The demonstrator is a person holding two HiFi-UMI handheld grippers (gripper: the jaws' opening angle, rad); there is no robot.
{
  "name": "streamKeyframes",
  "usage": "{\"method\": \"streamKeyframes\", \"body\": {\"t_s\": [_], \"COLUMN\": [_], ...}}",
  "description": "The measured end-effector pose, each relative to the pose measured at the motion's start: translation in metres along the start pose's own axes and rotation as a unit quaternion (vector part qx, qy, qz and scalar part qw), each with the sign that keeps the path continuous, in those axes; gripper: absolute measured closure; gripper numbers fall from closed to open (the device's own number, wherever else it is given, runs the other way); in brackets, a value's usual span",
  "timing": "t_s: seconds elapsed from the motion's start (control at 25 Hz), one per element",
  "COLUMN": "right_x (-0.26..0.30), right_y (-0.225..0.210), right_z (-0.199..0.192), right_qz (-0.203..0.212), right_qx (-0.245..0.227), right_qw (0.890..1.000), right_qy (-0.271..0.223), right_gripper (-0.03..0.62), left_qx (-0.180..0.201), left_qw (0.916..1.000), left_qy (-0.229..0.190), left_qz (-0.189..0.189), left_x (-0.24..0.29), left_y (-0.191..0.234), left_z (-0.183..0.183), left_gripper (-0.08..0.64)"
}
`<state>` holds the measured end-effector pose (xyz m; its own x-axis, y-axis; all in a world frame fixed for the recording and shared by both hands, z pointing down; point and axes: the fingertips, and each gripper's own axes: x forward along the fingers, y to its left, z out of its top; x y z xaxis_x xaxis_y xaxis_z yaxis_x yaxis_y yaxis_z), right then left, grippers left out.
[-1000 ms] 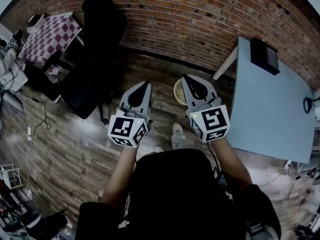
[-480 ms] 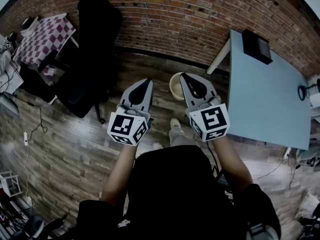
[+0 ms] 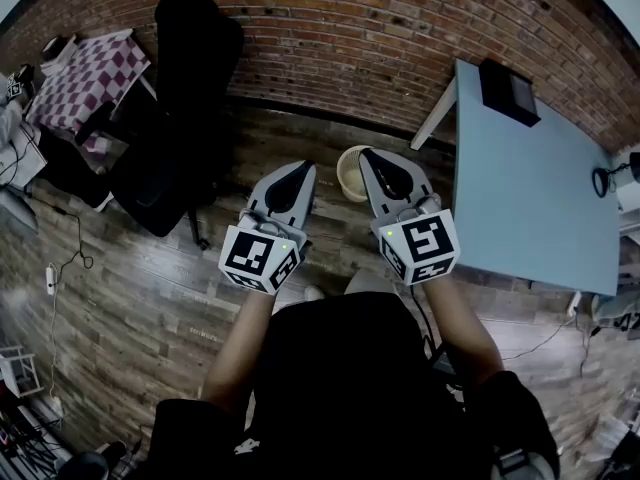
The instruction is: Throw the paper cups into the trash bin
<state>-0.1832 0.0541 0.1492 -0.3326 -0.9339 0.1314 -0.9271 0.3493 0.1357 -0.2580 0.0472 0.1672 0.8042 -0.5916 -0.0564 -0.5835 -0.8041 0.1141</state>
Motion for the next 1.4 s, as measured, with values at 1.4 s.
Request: {"method": "streamKeyframes", "body": {"t_s": [1.4], "right_x": [-0.16], "right_y": [-0.058], "right_z": [-0.012], "right_qz": [0.033], "right_qx": [0.036], "right_qw": [0.998], "right_qy": [-0.042], "right_gripper": [0.589], "left_qx": [0.018], "left_qw": [0.998], "left_qy": [0.022], "left_qz": [0.057], "left_x": [0.009], "left_y": [-0.16], "left_z": [-0.015], "left_gripper": [0.551]}}
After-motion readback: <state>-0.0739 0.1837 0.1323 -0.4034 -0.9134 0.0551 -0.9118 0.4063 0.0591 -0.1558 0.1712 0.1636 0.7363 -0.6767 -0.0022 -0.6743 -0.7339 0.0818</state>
